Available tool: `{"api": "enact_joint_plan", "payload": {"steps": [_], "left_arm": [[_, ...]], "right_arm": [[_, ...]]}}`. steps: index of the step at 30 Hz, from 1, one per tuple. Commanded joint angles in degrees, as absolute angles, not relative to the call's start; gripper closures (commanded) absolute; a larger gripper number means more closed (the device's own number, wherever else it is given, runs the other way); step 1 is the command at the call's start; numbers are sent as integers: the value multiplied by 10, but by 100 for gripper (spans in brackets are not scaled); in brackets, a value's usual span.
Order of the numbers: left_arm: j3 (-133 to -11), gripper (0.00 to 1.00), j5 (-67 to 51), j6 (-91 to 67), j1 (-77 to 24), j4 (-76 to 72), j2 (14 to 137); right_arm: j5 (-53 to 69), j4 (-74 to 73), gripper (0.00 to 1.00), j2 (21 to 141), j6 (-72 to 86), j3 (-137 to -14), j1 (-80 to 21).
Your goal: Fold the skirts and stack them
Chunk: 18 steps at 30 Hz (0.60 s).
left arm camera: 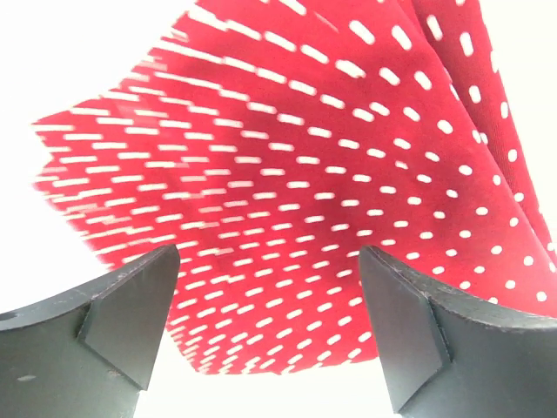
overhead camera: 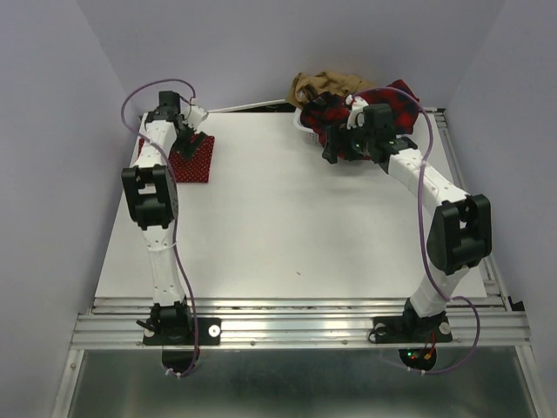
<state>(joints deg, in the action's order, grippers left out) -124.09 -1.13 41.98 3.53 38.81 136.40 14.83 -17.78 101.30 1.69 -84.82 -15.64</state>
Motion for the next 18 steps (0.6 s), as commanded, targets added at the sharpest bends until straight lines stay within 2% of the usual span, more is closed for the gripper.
{"api": "enact_joint_plan", "payload": {"steps": [1,7,14,18], "left_arm": [[-1245,3,-6,402,37,270,1203],[-1186,2,-19,350,35,200,1071],[-1057,2,-140,242,35,203,937],[-959,1,-222,212,34,193,859]], "right_arm": [[138,-169,0,978,7,-892,-147],[123,-170,0,962,-25,-907,-147],[119,-170,0,950,-49,-938,-118],[131,-169,0,985,-44,-993,-74]]}}
